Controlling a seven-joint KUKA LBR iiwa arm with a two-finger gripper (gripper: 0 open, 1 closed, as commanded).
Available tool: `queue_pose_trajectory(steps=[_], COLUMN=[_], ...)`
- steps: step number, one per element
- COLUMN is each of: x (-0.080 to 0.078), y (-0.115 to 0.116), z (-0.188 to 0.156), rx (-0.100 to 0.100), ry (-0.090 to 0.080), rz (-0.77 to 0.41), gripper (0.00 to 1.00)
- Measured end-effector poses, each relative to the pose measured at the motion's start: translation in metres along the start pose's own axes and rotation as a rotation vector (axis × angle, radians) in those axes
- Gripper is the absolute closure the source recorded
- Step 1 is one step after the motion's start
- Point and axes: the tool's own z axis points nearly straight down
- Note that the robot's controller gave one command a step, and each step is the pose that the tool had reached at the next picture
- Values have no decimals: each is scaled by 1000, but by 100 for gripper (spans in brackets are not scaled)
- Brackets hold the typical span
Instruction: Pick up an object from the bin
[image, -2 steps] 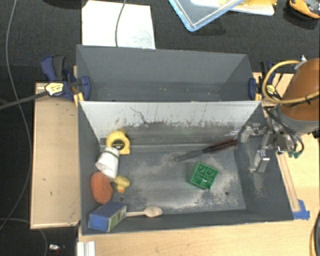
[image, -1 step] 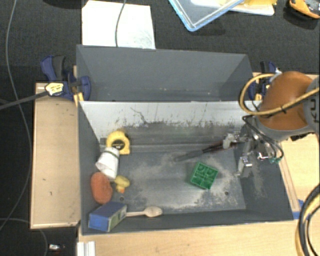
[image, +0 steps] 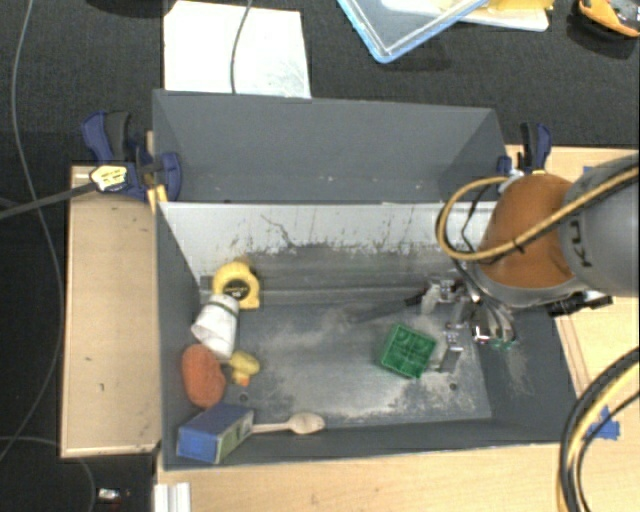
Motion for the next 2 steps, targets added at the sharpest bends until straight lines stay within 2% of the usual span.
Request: queue_pose_trajectory(steps=[1, 2], x=[12, 38], y=[34, 40], z=[10, 13], rx=[-1, -1], ry=[4, 6], rz=[-198, -67], gripper=[0, 100])
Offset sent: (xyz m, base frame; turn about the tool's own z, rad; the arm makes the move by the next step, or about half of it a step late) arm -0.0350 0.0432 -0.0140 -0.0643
